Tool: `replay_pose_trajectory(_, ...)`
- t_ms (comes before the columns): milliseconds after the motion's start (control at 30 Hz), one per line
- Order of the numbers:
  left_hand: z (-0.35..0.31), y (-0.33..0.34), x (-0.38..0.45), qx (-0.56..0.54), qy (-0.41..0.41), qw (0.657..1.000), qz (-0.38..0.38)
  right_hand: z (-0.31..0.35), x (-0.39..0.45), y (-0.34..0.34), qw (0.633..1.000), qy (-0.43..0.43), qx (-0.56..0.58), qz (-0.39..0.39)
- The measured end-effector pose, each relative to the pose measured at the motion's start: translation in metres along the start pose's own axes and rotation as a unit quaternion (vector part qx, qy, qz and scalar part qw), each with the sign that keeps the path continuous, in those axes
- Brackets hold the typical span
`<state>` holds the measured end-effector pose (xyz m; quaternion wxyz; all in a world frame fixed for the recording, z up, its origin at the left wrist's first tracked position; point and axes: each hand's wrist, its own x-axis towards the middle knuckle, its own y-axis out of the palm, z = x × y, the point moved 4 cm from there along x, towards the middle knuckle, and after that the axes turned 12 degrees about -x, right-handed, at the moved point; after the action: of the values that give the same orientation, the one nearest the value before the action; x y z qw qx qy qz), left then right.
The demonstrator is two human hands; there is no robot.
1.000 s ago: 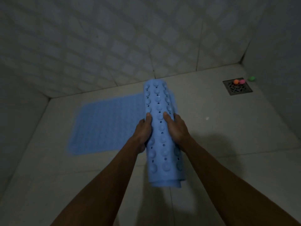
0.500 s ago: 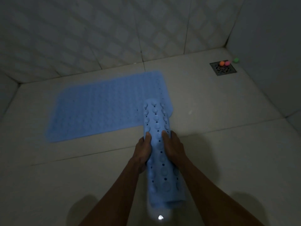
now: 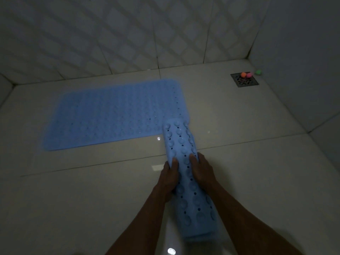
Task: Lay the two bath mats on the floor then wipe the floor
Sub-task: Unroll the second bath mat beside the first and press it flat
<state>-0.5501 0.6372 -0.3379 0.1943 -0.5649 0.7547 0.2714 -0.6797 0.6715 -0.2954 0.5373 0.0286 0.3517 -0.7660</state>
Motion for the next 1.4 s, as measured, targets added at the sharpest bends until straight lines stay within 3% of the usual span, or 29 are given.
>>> replay_pose_trajectory(167, -0.009, 0.004, -0.007, 0.015, -0.019, 0.999, -0.024, -0.004, 0.007, 0.001, 0.999, 0.004, -0.026, 0.023)
replay_pose_trajectory(300, -0.030, -0.007, -0.021, 0.154, 0.027, 0.981, -0.110, -0.001, 0.008, 0.003, 0.984, 0.034, -0.175, 0.016)
replay_pose_trajectory(367, -0.036, -0.021, -0.020, 0.176, 0.054, 0.973, -0.140, 0.013, 0.002, 0.009, 0.985, -0.022, -0.170, -0.004)
replay_pose_trajectory(467, -0.040, -0.041, -0.019, 0.174, 0.043, 0.971, -0.156, 0.031, -0.007, 0.024, 0.994, -0.080, -0.078, -0.013)
replay_pose_trajectory(567, -0.043, -0.062, -0.030, 0.162, 0.042, 0.971, -0.171, 0.034, -0.009, 0.036, 0.995, -0.075, -0.060, 0.005)
replay_pose_trajectory(733, -0.039, -0.092, -0.045, 0.146, 0.032, 0.977, -0.151, 0.043, -0.022, 0.074, 0.990, -0.062, -0.042, 0.121)
replay_pose_trajectory(1067, -0.016, -0.119, -0.042, 0.109, 0.058, 0.988, -0.098, 0.045, -0.038, 0.094, 0.995, -0.050, -0.066, 0.065)
replay_pose_trajectory(1400, 0.000, -0.112, -0.029, 0.076, 0.026, 0.994, -0.071, 0.039, -0.036, 0.080, 0.995, -0.052, -0.085, 0.028)
